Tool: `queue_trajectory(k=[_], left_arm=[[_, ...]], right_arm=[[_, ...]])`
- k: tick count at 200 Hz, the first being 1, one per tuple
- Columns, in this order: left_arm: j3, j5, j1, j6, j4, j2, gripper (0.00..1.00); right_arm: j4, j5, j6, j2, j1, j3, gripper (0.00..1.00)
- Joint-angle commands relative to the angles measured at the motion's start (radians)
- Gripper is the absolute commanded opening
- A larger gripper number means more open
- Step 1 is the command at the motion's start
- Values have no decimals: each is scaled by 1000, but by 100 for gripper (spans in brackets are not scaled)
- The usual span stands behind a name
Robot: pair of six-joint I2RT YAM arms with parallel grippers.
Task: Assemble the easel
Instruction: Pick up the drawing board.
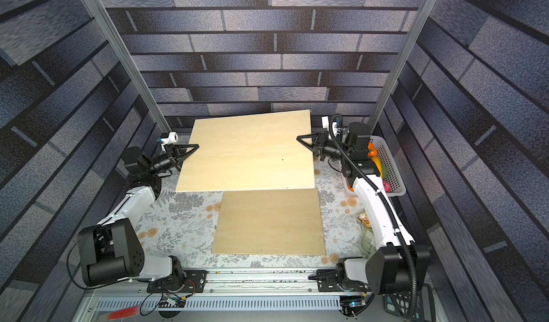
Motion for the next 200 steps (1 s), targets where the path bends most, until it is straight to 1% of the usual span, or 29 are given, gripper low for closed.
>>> queue_trajectory(k=[1, 18, 27, 35, 42, 48, 60, 77, 99, 112, 115, 124, 128, 133, 146, 151, 157, 161, 170, 192, 200], left_arm=[[62, 42, -51, 287, -180, -36, 9], [180, 12, -60, 680, -629, -64, 8], [251, -9, -64, 844, -844, -62, 7], [302, -40, -69, 974, -995, -62, 7], [348, -65, -73, 1070, -1115, -59, 7], [378, -84, -75, 1135, -1177, -59, 6], [403, -103, -71, 1165, -1198, -64, 6], [394, -106, -62, 1155, -1117, -84, 5], [364, -107, -50, 1178, -1031, -96, 2], [336, -100, -46, 1151, -929, -102, 2], [329, -96, -44, 1137, -871, -103, 2], [280, -76, -36, 1060, -711, -109, 1], [258, -64, -30, 1018, -595, -110, 1], [217, -57, -19, 941, -480, -106, 1], [146, -36, 23, 682, -86, -66, 1], [126, -29, 32, 596, 33, -46, 1], [112, -13, 46, 520, 175, -23, 1], [105, -4, 52, 491, 243, -10, 1], [97, 11, 59, 486, 314, 1, 0], [102, 19, 63, 581, 266, -8, 0], [97, 20, 64, 591, 320, -6, 0]], right_arm=[[-44, -128, -409, -38, 101, 52, 0], [-42, -112, -463, -37, 99, 43, 0], [-51, -106, -487, -33, 100, 48, 0], [-66, -95, -508, -25, 101, 60, 0], [-80, -86, -529, -18, 101, 75, 0], [-93, -78, -551, -14, 101, 87, 0], [-106, -50, -590, -12, 107, 101, 0], [-102, -9, -615, -9, 114, 121, 0], [-102, 49, -671, -11, 141, 135, 0], [-90, 58, -701, -10, 165, 131, 0], [-87, 62, -706, -9, 170, 131, 0], [-71, 72, -711, -5, 184, 125, 0], [-60, 73, -714, -2, 190, 122, 0], [-43, 73, -718, -1, 196, 113, 0], [20, 84, -720, -1, 209, 80, 0], [44, 89, -720, -3, 212, 67, 0], [77, 92, -719, -4, 216, 49, 0], [99, 92, -717, -3, 219, 34, 0], [154, 98, -727, -4, 225, 5, 0], [179, 129, -777, 14, 242, -14, 0], [179, 140, -805, 22, 253, -16, 0]])
